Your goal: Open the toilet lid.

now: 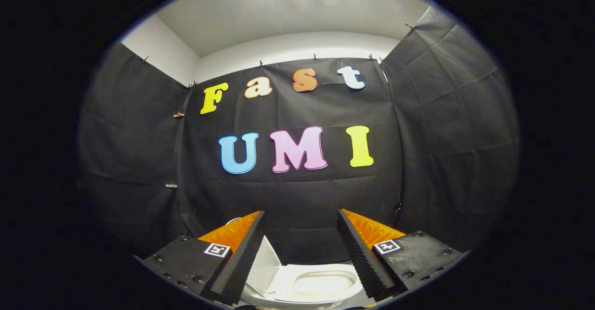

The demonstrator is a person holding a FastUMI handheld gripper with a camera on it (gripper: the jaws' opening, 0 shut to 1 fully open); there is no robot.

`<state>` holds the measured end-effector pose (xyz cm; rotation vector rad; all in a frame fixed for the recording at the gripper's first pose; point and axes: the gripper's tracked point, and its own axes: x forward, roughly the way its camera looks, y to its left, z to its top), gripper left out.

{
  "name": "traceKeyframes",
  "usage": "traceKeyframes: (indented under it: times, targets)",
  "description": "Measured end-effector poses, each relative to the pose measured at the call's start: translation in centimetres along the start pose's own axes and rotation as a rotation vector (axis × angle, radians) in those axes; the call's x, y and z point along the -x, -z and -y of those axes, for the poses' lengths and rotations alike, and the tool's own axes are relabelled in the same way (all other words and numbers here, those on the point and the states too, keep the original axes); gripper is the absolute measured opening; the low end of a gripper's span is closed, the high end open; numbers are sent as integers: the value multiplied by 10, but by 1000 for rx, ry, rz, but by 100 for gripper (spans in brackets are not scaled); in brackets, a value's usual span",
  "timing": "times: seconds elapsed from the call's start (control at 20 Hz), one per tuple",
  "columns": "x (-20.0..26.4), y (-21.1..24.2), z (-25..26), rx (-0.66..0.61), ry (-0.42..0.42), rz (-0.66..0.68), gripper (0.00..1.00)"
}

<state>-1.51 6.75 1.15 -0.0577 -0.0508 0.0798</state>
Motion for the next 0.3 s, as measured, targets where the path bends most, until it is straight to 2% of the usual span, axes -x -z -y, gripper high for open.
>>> traceKeyframes:
  times: [0.3]
  targets:
    - [0, 1, -4, 6, -4, 1, 96]
